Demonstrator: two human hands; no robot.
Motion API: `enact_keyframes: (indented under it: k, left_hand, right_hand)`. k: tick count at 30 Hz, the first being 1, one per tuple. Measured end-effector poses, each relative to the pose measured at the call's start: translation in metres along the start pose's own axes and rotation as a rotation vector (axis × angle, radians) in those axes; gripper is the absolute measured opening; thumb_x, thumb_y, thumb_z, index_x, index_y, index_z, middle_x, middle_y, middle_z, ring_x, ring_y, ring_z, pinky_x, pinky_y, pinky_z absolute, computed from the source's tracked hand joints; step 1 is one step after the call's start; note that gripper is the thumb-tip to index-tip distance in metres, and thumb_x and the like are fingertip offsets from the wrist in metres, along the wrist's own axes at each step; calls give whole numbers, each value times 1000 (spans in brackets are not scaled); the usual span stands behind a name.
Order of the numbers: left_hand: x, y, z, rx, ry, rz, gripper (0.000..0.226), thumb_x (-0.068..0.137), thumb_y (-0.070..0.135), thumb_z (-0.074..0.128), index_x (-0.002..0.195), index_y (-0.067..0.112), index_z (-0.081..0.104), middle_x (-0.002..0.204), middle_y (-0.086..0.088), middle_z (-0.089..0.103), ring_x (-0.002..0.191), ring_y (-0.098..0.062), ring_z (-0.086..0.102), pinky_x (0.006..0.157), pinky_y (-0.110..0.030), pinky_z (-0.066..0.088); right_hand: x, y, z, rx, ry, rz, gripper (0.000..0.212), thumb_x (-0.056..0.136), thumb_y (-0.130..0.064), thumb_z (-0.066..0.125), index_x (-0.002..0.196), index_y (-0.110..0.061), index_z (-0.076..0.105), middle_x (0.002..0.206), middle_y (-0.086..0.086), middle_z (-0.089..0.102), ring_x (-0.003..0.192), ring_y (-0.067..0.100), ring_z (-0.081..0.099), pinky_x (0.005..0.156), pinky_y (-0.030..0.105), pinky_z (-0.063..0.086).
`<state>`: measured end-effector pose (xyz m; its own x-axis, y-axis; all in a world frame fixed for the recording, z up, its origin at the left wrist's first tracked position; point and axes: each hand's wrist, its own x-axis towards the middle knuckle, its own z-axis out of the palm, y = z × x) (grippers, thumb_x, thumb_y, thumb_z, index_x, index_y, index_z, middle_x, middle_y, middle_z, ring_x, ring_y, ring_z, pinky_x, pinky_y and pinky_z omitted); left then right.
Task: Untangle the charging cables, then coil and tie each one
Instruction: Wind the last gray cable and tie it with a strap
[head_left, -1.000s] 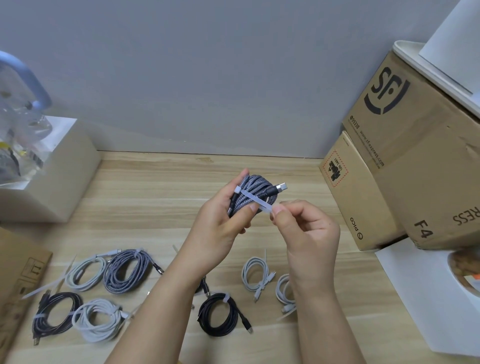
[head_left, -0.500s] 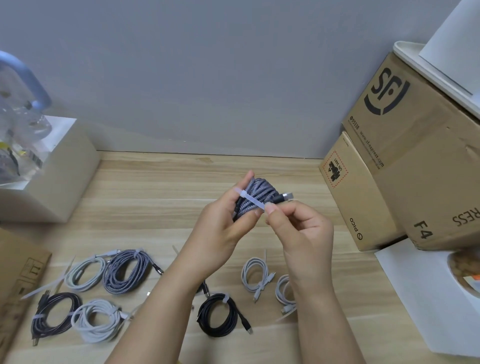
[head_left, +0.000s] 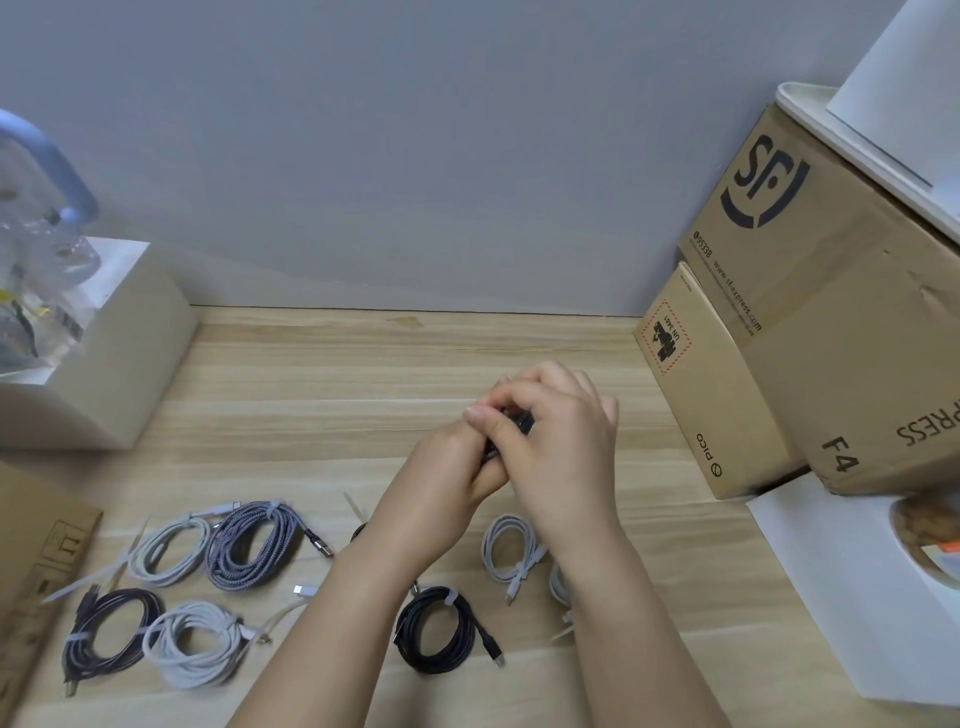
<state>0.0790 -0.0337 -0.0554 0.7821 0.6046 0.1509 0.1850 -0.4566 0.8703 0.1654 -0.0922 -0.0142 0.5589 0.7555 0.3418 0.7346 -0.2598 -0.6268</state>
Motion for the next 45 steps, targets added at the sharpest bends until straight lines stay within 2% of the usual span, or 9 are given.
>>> enact_keyframes:
  k: [7,10,13,19,24,31,34,40,45]
  left_hand:
    - [-4,-22,19,103,-1,-79,29,86,10,44,67,32,39,56,14,46,55,-7,47,48,-16,29]
    - [-2,-34,10,-91,58,-194,20,92,3,48,104,14,60,70,9,60,64,0,54,55,-17,39]
    - [3,-43,-8,-243,165,-322,44,96,7,47,139,10,42,68,-1,54,53,-3,47,53,-17,39]
    - [-1,-47,-18,-377,253,-349,45,96,4,46,140,12,41,54,10,47,51,-5,41,51,-20,37]
    - [-2,-27,-18,-103,201,-146,53,94,9,51,140,27,34,92,15,58,76,6,54,72,-8,40]
    - [-4,-18,-19,229,119,-90,60,93,20,51,147,23,25,63,14,36,59,3,43,59,-13,34]
    - [-5,-21,-16,235,106,-103,61,94,23,50,148,22,22,65,14,38,61,-3,42,59,-17,33]
    - [-8,-20,-3,167,46,-82,62,94,20,51,148,22,21,85,7,56,83,-18,54,69,-25,34]
    - [-8,-14,-4,-32,92,-124,57,94,14,52,142,30,26,85,23,55,77,15,53,72,-5,38]
  right_hand:
    - [-1,-17,2,471,-85,91,14,81,-27,55,69,-23,59,59,-14,59,62,8,57,65,32,48]
    - [-6,-13,-3,714,-114,186,19,86,-19,58,68,-21,58,54,-8,53,53,4,48,55,21,42]
    - [-12,-5,-4,858,-178,315,25,93,-4,53,70,-13,57,52,-7,50,48,2,42,48,14,36]
    - [-17,12,-8,827,-374,510,22,93,-14,53,71,-10,55,48,0,44,44,11,39,47,20,36]
    - [-8,27,2,461,-474,478,29,88,-51,52,92,-25,63,41,-13,49,45,11,53,68,33,50]
    - [-5,37,9,381,-577,397,28,95,-37,50,76,-28,69,71,-16,67,61,7,58,80,37,49]
    - [-6,37,7,398,-598,429,25,96,-32,50,82,-20,68,56,-15,62,40,12,53,75,40,55]
    - [-5,33,12,418,-626,499,30,95,-13,44,68,-20,53,59,-10,54,46,3,47,51,21,41]
    - [-15,29,17,681,-393,587,29,86,-5,48,60,-15,53,44,-8,39,37,1,29,39,10,24]
